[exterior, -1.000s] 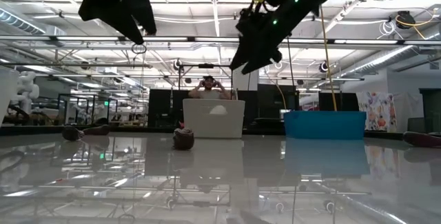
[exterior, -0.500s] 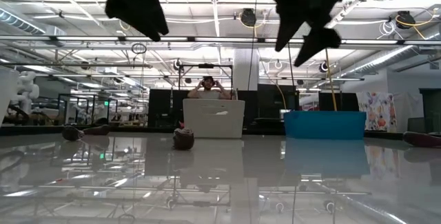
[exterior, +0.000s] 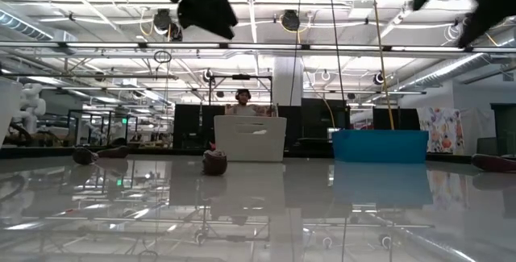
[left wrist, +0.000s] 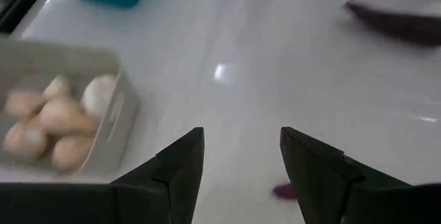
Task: Sort produce into baskets
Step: Put the egg plant into the blue bin
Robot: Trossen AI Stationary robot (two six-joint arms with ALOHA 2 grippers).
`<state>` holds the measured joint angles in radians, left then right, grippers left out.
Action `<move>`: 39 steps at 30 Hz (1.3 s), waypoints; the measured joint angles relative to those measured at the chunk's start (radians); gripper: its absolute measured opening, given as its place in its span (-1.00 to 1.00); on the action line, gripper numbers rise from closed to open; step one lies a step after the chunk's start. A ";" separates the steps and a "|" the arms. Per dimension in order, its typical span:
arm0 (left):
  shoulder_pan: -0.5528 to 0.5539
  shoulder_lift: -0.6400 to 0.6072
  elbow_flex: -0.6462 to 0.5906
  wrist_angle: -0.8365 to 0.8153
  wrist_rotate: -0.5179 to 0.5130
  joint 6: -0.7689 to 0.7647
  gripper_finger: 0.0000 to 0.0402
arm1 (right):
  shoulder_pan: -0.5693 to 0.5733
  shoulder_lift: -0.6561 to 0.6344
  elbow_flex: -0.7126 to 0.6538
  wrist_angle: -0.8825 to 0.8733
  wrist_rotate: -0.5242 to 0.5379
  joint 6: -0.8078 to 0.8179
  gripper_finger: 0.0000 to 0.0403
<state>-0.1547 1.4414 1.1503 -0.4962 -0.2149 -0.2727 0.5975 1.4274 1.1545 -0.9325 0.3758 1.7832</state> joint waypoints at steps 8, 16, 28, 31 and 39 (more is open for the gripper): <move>0.055 0.000 0.000 0.103 0.094 0.054 0.00 | 0.223 0.147 0.000 -0.033 -0.075 0.475 0.59; 0.071 0.000 0.000 0.101 0.109 0.075 0.00 | 0.244 0.238 0.000 -0.011 -0.181 0.529 0.59; 0.071 0.040 0.000 0.140 0.137 0.030 0.00 | 0.227 0.357 0.000 0.016 -0.199 0.439 0.59; 0.070 0.045 -0.001 0.156 0.136 -0.011 0.00 | 0.227 0.362 -0.001 0.016 -0.199 0.387 0.59; 0.079 0.044 0.000 0.277 0.104 -0.117 0.00 | 0.234 0.389 -0.001 -0.006 -0.197 0.227 0.27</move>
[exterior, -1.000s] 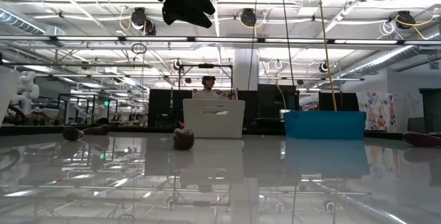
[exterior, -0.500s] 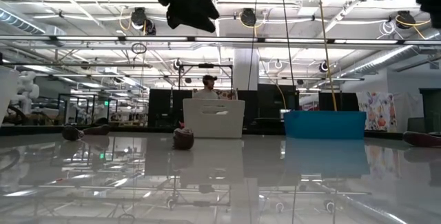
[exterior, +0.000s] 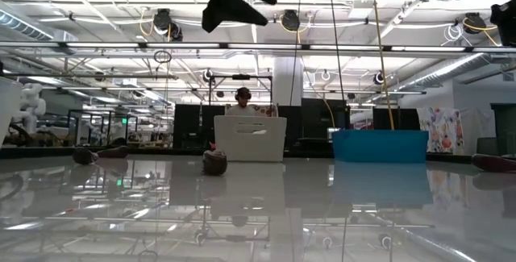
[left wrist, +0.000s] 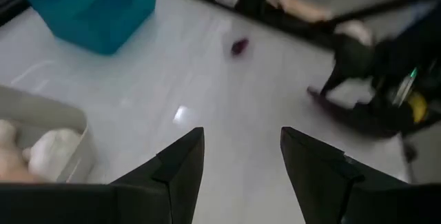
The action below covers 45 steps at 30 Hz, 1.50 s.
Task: Sort produce into baskets
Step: Put the egg plant into the blue bin
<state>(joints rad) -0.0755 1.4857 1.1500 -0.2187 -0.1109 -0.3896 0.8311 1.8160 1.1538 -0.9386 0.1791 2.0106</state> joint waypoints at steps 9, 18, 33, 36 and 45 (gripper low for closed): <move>-0.014 0.000 0.000 0.055 -0.002 -0.199 0.00 | 0.065 -0.041 -0.047 -0.009 0.050 -0.077 -0.54; -0.115 0.000 0.000 0.054 -0.090 -0.282 0.00 | 0.036 -0.179 -0.049 -0.218 0.308 -0.153 -0.75; -0.222 0.000 0.000 0.053 -0.273 -0.362 0.00 | -0.440 -0.599 -0.049 -0.229 0.478 -0.855 -0.71; -0.238 0.000 0.000 0.052 -0.276 -0.363 0.00 | -0.559 -0.653 -0.049 -0.175 0.477 -1.010 -0.70; -0.268 0.000 0.000 0.007 -0.287 -0.362 0.00 | -0.916 -0.627 -0.049 -0.043 0.473 -1.399 -0.70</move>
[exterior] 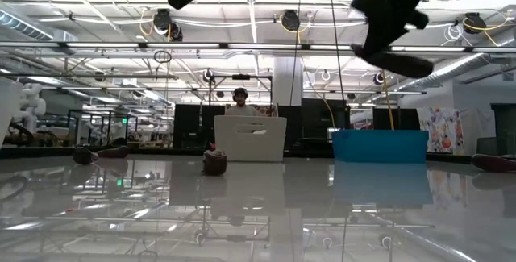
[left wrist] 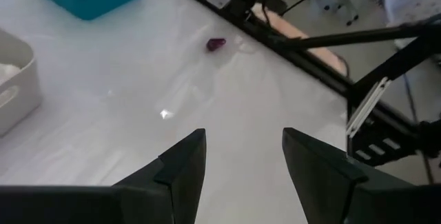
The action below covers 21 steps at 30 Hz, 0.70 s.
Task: Sort produce into baskets
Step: Put the egg plant into the blue bin
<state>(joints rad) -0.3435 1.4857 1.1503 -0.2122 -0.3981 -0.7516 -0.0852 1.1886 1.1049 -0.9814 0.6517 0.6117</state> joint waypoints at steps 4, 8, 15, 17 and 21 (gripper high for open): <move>0.000 0.000 0.000 -0.045 0.000 0.003 0.00 | -0.142 0.069 0.000 0.062 0.000 -0.121 -0.70; 0.003 0.000 0.000 -0.089 -0.010 0.007 0.00 | -0.267 0.153 0.000 0.162 -0.037 -0.323 -0.70; 0.004 0.000 0.000 -0.181 -0.039 0.008 0.00 | -0.411 0.290 0.000 0.214 -0.131 -0.636 -0.70; 0.004 0.000 0.000 -0.203 -0.047 0.007 0.00 | -0.439 0.321 0.000 0.214 -0.135 -0.694 -0.70; 0.004 0.000 0.000 -0.221 -0.053 0.005 0.00 | -0.478 0.362 0.000 0.197 -0.136 -0.728 -0.68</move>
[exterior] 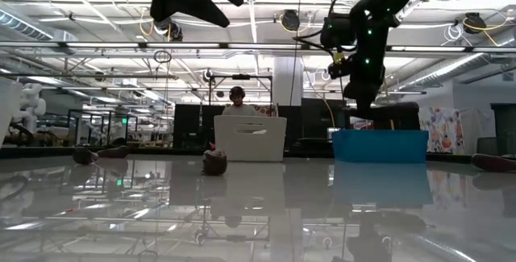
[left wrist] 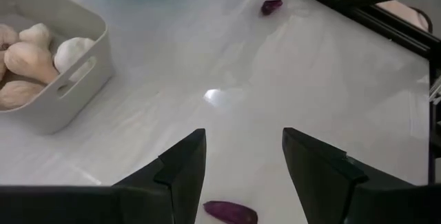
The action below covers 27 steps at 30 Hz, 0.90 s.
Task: Sort produce into baskets
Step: Put the egg plant into the blue bin
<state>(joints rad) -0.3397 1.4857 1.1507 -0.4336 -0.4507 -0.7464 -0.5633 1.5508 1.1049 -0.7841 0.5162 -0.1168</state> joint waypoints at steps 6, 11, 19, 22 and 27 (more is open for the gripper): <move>0.004 0.000 0.000 0.001 -0.002 0.004 0.00 | -0.014 0.015 0.000 -0.010 -0.044 -0.023 -0.45; 0.025 0.000 0.000 0.002 -0.003 0.027 0.00 | -0.014 0.015 0.000 -0.019 -0.052 -0.027 -0.20; 0.069 0.000 0.000 -0.021 0.043 0.075 0.00 | -0.006 0.009 0.011 -0.172 -0.051 -0.007 -0.01; 0.110 0.000 0.000 -0.094 0.107 0.014 0.00 | 0.006 0.008 0.045 -0.297 -0.068 0.068 0.01; 0.181 0.000 0.000 -0.288 0.150 -0.029 0.00 | 0.045 -0.008 0.079 -0.436 -0.262 0.196 0.01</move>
<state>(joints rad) -0.1588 1.4857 1.1507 -0.7214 -0.3006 -0.7754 -0.5183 1.5426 1.1835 -1.2200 0.2544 0.0791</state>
